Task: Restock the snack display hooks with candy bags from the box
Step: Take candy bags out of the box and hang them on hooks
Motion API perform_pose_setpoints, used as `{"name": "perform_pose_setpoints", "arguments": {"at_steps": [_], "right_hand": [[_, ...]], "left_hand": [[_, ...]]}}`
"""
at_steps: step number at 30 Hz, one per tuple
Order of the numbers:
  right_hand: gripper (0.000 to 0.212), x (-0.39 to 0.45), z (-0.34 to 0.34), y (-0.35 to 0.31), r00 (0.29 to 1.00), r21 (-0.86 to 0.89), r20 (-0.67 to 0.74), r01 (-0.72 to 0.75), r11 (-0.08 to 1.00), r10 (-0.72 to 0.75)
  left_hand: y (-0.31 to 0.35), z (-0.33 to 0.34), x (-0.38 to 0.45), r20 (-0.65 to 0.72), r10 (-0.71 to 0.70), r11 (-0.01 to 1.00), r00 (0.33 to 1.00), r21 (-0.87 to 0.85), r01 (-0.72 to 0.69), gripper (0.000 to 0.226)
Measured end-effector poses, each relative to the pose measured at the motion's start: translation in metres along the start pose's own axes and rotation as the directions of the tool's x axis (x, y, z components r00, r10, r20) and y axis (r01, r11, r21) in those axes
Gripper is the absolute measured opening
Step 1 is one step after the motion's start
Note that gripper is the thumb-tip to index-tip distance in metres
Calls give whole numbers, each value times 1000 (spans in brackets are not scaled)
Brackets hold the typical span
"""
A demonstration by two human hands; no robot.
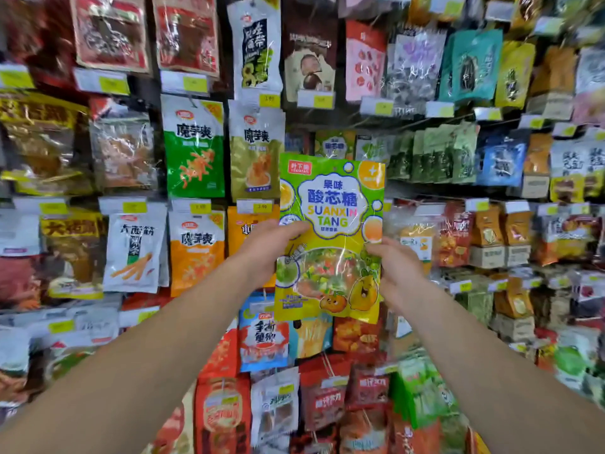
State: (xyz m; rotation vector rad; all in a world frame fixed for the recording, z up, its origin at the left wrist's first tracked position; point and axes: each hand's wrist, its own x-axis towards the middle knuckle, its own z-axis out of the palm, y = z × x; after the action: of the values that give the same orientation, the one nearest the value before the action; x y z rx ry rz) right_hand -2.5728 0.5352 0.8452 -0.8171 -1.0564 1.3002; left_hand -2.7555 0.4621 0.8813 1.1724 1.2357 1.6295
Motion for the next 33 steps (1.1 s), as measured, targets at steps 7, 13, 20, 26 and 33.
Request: {"name": "perform_pose_setpoints", "arguments": {"at_steps": [7, 13, 20, 26, 33], "right_hand": [[84, 101, -18, 1, 999, 37, -8, 49, 998, -49], [17, 155, -21, -23, 987, -170, -73, 132, 977, -146], [9, 266, -15, -76, 858, -615, 63, 435, 658, -509], [29, 356, -19, -122, 626, -656, 293, 682, 325, -723], [55, 413, -10, -166, 452, -666, 446, 744, 51, -773]], "left_hand": [[24, 37, 77, 18, 106, 993, 994, -56, -105, 83], [31, 76, 126, 3, 161, 987, 987, 15, -161, 54], [22, 116, 225, -111, 182, 983, 977, 44, -178, 61], [24, 150, 299, -260, 241, 969, 935, 124, -215, 36], [26, 175, 343, -353, 259, 954, 899, 241, -180, 26]]}}
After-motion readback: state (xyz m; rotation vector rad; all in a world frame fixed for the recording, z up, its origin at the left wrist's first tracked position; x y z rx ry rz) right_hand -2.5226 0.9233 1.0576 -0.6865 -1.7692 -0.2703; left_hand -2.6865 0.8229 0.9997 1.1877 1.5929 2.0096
